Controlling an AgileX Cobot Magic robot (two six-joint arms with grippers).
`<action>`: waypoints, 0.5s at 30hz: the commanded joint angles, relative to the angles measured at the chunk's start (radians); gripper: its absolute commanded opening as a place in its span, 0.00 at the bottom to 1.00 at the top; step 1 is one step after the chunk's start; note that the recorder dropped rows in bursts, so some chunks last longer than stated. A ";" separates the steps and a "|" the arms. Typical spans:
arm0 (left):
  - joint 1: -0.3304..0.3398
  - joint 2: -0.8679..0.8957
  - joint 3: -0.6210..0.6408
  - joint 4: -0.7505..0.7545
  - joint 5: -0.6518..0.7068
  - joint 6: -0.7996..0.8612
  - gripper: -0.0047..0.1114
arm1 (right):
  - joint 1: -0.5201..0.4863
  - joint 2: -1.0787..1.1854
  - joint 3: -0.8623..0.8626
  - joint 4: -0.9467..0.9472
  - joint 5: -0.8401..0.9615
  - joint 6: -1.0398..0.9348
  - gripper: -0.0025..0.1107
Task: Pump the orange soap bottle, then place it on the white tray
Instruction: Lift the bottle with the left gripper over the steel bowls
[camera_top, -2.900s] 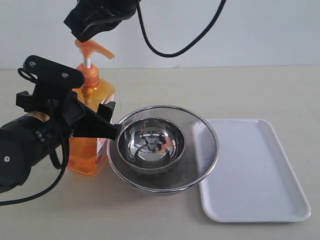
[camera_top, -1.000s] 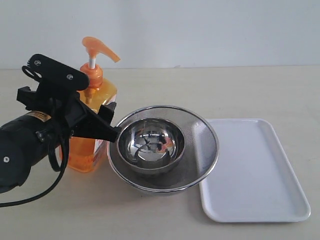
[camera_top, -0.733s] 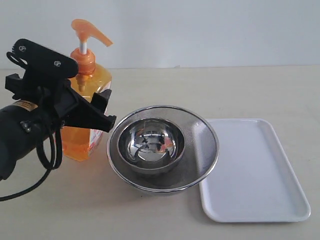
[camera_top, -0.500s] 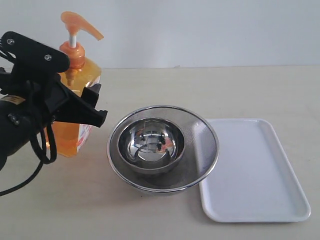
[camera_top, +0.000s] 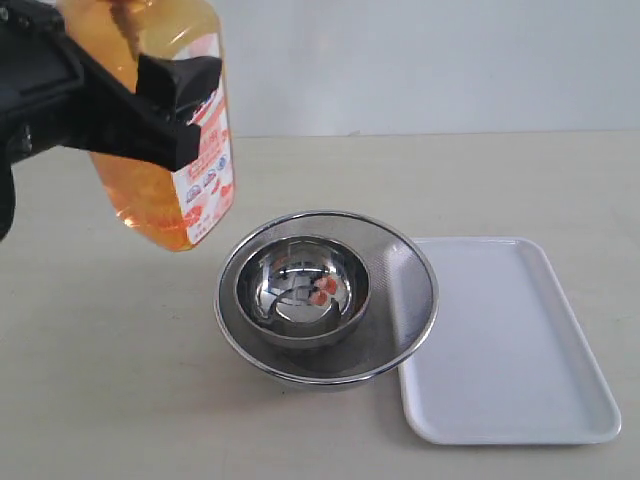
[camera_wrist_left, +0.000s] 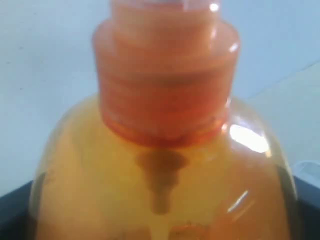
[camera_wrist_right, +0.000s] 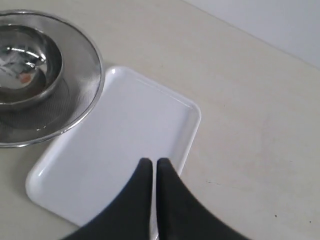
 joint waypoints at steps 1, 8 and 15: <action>-0.003 -0.002 -0.145 0.045 0.072 -0.051 0.08 | 0.000 -0.016 0.006 -0.151 0.021 0.162 0.02; -0.003 0.210 -0.382 0.042 0.344 -0.100 0.08 | 0.000 -0.168 0.006 -0.343 0.316 0.342 0.02; -0.062 0.402 -0.589 0.022 0.450 -0.082 0.08 | 0.000 -0.327 0.006 -0.323 0.350 0.313 0.02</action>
